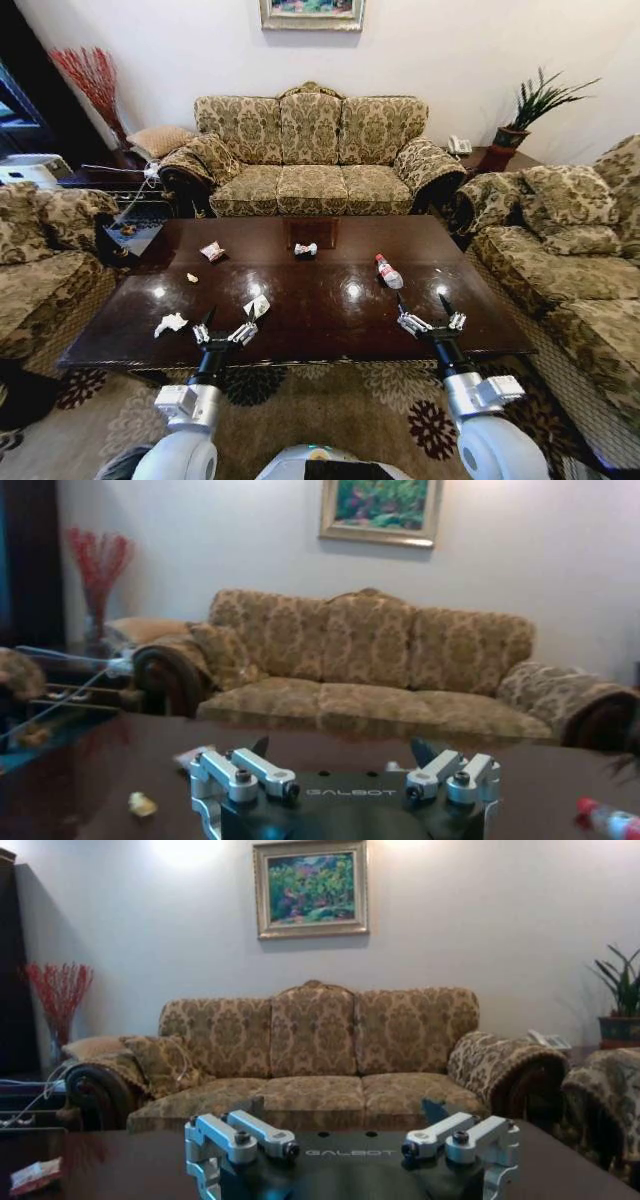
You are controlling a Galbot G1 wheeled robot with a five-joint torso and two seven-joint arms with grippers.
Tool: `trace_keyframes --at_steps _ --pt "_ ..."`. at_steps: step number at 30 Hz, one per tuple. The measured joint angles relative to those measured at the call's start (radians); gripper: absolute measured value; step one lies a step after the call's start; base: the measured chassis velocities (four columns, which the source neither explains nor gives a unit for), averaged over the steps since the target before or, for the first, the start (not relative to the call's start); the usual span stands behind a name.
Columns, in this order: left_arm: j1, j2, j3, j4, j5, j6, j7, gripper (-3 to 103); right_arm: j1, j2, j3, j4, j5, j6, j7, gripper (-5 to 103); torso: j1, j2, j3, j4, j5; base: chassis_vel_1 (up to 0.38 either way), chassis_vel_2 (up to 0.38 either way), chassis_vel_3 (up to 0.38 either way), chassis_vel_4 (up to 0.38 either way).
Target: Move to the front of the table and place the trash on the table into the trash bin.
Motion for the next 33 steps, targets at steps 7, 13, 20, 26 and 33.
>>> trace_keyframes --at_steps 7,13,20,26,33 --pt "-0.02 0.0 -0.023 0.037 0.006 0.036 -0.095 97 -0.004 0.008 -0.008 -0.004 -0.002 0.004 -0.006 100 0.0 0.0 0.0 0.0 -0.0004 0.166 0.173 -0.163 -0.158" --pt "-0.046 0.0 -0.143 0.077 -0.038 0.058 -0.11 98 -0.007 0.008 -0.011 -0.013 0.014 0.041 0.004 100 0.0 0.0 0.0 0.0 -0.0008 0.254 0.243 -0.242 -0.245" --pt "-0.055 0.001 -0.326 0.081 -0.185 0.094 -0.102 99 -0.007 0.001 -0.005 0.016 0.016 0.03 -0.006 100 0.0 0.0 0.0 0.0003 -0.0008 0.127 0.117 -0.108 -0.125" --pt "-0.057 0.0 -0.35 0.114 -0.211 0.094 -0.1 98 -0.009 0.013 -0.012 0.026 0.007 0.029 -0.01 100 0.0 0.0 0.0 -0.0001 0.0005 -0.032 -0.041 0.014 0.027" --pt "-0.073 0.0 -0.402 0.208 -0.237 0.094 -0.098 99 -0.013 0.013 -0.003 0.026 0.007 0.044 -0.016 100 0.0 0.0 0.0 0.0 -0.0006 0.03 -0.032 -0.042 0.043"
